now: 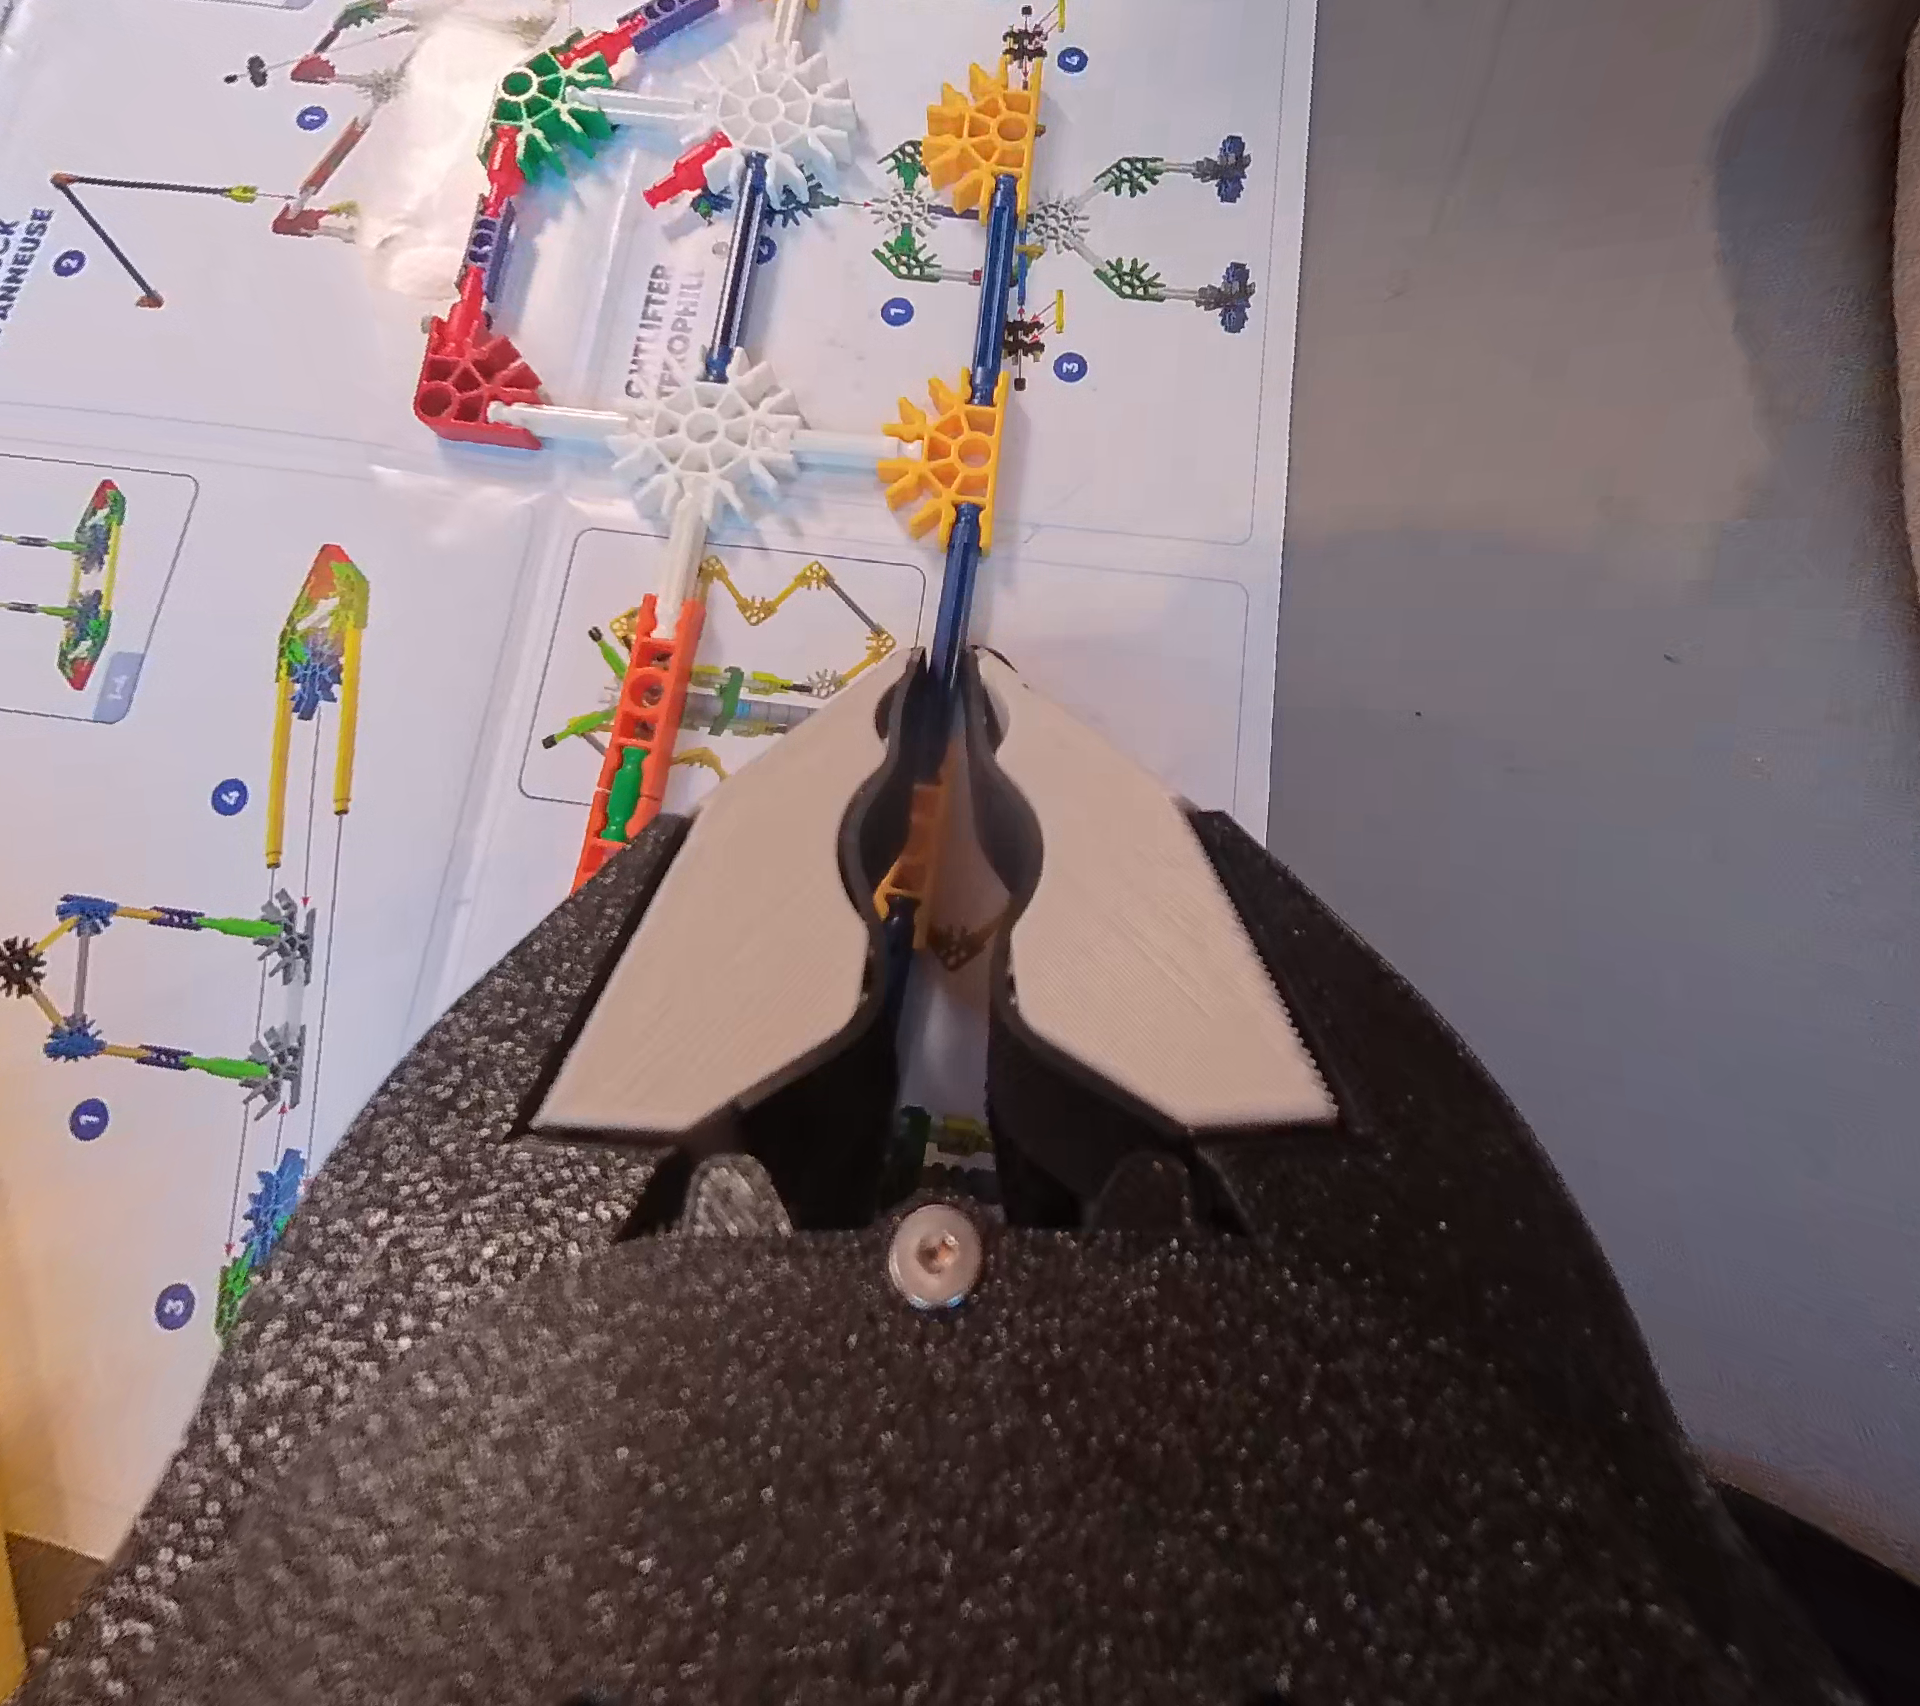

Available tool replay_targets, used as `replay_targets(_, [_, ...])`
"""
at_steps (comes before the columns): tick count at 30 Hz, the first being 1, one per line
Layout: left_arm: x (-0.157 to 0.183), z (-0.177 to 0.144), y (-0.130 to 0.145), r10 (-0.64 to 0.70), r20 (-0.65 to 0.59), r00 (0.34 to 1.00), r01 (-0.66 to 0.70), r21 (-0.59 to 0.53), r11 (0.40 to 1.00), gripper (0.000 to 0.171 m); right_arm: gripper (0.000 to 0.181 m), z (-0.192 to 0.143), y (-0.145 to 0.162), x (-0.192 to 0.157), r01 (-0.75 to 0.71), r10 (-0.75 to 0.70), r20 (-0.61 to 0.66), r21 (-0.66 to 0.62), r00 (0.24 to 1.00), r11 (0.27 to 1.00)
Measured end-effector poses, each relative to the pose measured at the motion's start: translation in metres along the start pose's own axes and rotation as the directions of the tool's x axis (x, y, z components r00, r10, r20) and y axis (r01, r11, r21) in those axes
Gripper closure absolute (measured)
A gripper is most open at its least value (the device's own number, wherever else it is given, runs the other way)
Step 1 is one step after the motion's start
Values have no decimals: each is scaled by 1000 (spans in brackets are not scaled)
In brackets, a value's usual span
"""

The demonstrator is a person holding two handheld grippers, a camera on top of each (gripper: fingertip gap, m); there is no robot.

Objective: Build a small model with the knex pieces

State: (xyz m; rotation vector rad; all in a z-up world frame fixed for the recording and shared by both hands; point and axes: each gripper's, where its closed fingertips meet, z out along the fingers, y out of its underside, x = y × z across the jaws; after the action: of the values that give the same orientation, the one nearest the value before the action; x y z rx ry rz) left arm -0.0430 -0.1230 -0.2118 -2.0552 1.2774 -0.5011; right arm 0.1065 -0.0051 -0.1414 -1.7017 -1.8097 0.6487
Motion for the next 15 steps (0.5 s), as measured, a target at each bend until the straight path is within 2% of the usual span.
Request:
replay_targets(3, [0,0,0,2,-9,1000,-2,-1,1000,168,168,-16,5,-1,-112,137,-113,203,984,973])
replay_targets(8, [2,-3,3,25,-34,999,-26,-16,1000,168,158,-19,6,-13,-224,324,-163,443,932,868])
replay_targets(9, [2,-3,3,25,-41,999,-26,-16,1000,168,155,-19,6,-14,-245,357,-162,473,920,846])
replay_targets(11, [4,-5,4,29,-54,998,-30,-18,999,168,148,-19,9,-11,-225,361,-225,466,905,856])
replay_targets(15, [5,-6,5,33,-65,997,-34,-9,999,168,147,-20,5,-5,-195,349,-260,477,900,857])
